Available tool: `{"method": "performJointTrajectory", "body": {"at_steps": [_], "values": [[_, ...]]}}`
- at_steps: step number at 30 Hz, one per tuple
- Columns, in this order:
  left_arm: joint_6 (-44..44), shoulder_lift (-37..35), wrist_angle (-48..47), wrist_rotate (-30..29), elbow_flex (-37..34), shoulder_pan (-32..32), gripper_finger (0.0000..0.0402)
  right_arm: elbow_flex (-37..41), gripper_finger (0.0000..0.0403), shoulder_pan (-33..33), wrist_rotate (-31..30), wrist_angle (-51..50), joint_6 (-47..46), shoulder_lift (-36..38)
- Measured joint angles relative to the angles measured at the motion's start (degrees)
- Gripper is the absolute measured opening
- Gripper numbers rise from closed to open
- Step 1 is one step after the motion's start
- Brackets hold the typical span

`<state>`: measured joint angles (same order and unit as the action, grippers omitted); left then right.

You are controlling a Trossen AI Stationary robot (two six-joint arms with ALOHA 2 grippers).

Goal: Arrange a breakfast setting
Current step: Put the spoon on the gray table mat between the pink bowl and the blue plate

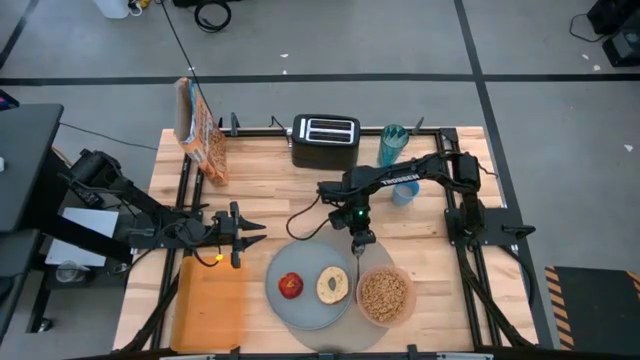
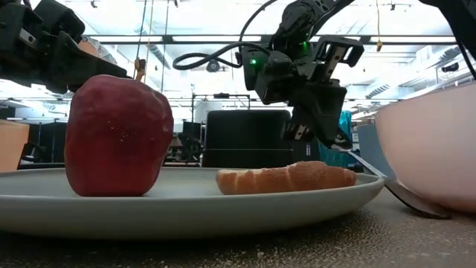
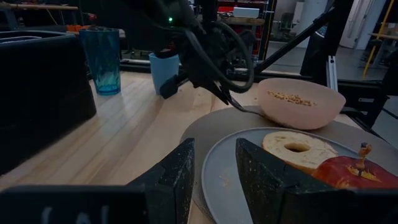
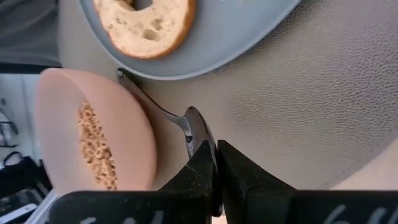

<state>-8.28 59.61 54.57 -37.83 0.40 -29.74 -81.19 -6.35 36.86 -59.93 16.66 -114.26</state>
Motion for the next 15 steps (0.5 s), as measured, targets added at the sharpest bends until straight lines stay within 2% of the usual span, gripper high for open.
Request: {"method": "performJointTrajectory", "body": {"at_steps": [9, 15], "values": [[-0.06, 0.0, 0.02, 0.0, 0.0, -0.02, 0.0125, -0.02, 0.0019, -0.06, -7.84, -0.09, -2.55, 0.04], [-0.06, 0.0, 0.02, -0.01, 0.01, -0.01, 0.0125, -0.02, 0.0019, -2.27, -9.52, -0.26, -2.2, 0.04]]}}
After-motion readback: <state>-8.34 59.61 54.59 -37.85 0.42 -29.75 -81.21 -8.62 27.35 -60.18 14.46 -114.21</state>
